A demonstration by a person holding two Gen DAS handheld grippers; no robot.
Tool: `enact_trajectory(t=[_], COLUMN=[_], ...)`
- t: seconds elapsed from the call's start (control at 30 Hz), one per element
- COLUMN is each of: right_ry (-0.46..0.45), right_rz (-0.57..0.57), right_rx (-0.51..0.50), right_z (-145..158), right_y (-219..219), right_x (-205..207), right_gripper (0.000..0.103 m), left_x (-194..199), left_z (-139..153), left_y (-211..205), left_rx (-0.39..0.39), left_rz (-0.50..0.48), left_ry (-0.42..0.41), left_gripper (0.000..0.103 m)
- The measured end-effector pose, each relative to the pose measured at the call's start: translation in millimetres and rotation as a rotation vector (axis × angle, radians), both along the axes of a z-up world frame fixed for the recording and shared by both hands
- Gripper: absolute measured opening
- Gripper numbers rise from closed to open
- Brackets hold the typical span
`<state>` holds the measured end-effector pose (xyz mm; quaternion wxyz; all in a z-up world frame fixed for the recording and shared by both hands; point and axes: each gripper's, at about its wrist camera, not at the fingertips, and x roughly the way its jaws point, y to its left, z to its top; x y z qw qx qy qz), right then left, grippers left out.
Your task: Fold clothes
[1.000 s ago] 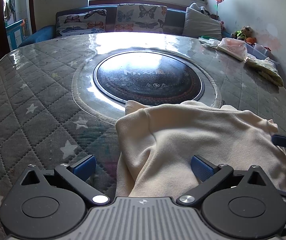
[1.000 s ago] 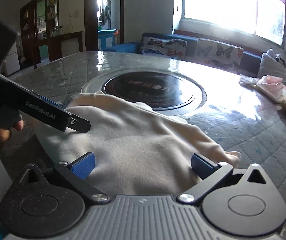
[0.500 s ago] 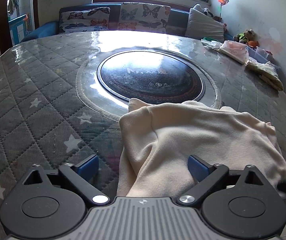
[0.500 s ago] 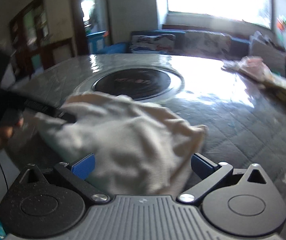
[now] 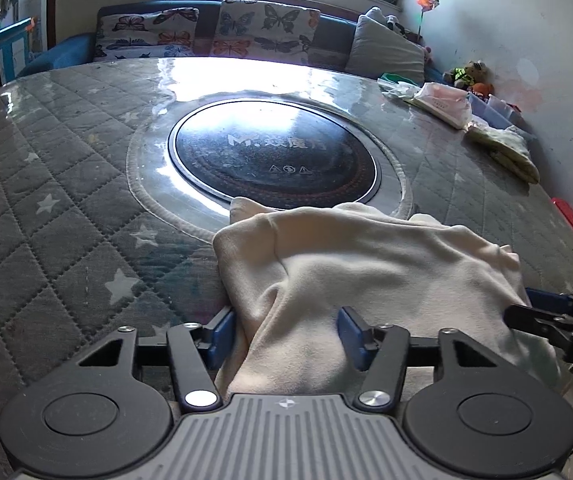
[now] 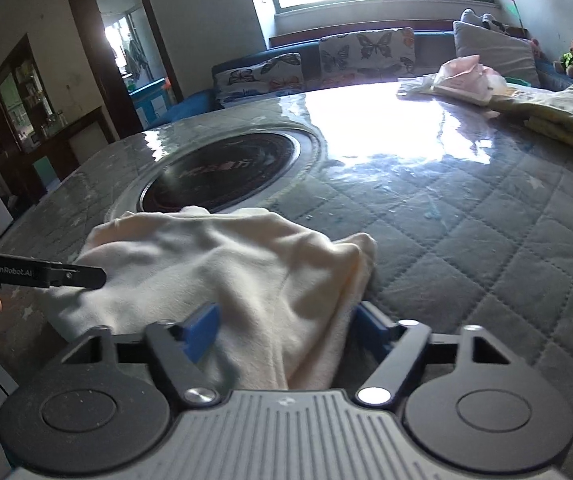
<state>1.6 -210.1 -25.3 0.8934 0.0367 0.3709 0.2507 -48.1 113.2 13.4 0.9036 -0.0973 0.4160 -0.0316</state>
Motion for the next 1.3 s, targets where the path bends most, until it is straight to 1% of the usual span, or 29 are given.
enact_trajectory(t=[0.07, 0.2, 0.4, 0.47, 0.53, 0.57, 0.6, 0.73, 0.77, 0.8, 0.9, 0.97, 1.03, 1.1, 1.3], right_ry=[-0.001, 0.004, 0.008, 0.008, 0.004, -0.008, -0.023, -0.074, -0.084, -0.096, -0.133, -0.151, -0.156, -0.172, -0.171], right_rz=[0.000, -0.002, -0.003, 0.002, 0.001, -0.003, -0.007, 0.006, 0.013, 0.020, 0.041, 0.064, 0.089, 0.116, 0.187], right_rx=[-0.003, 0.005, 0.011, 0.010, 0.004, -0.007, -0.015, -0.036, -0.039, -0.044, -0.059, -0.061, -0.060, -0.077, -0.102], right_z=[0.0, -0.2, -0.5, -0.1, 0.8, 3.0, 5.6, 15.5, 17.7, 19.1, 22.8, 24.7, 24.9, 23.5, 15.0], right_y=[2.6, 1.9, 0.7, 0.9, 1.5, 2.2, 2.5, 6.7, 8.3, 10.7, 18.6, 25.5, 32.0, 41.3, 59.3], right_x=[0.7, 1.3, 0.8, 0.9, 0.5, -1.0, -2.4, -7.8, -8.9, -10.0, -13.3, -15.5, -16.8, -18.8, -19.9], right_gripper=[0.064, 0.059, 0.058, 0.059, 0.060, 0.061, 0.062, 0.063, 0.068, 0.069, 0.071, 0.076, 0.076, 0.076, 0.081], left_x=[-0.3, 0.3, 0.0, 0.0, -0.6, -1.1, -1.7, -3.8, -3.9, -4.0, -4.3, -4.3, -3.3, -1.9, 1.0], left_z=[-0.1, 0.2, -0.3, -0.1, 0.7, 0.7, 0.6, 0.0, 0.1, -0.1, -1.6, -3.0, -3.9, -5.2, -6.9], left_y=[1.5, 3.9, 4.8, 5.0, 3.5, 2.8, 2.5, 4.9, 5.5, 6.0, 7.7, 8.4, 8.7, 8.9, 7.6], left_rx=[-0.007, -0.021, -0.032, -0.031, -0.013, 0.002, 0.016, 0.021, 0.025, 0.030, 0.043, 0.049, 0.053, 0.057, 0.076], left_rz=[0.002, 0.025, 0.042, 0.041, 0.040, 0.043, 0.048, 0.053, 0.058, 0.064, 0.080, 0.085, 0.092, 0.103, 0.114], left_ry=[-0.002, 0.000, -0.004, -0.003, -0.002, -0.002, -0.001, -0.002, 0.000, 0.001, 0.003, 0.005, 0.009, 0.018, 0.030], left_gripper=[0.056, 0.058, 0.059, 0.060, 0.065, 0.070, 0.073, 0.074, 0.077, 0.081, 0.088, 0.091, 0.095, 0.102, 0.103])
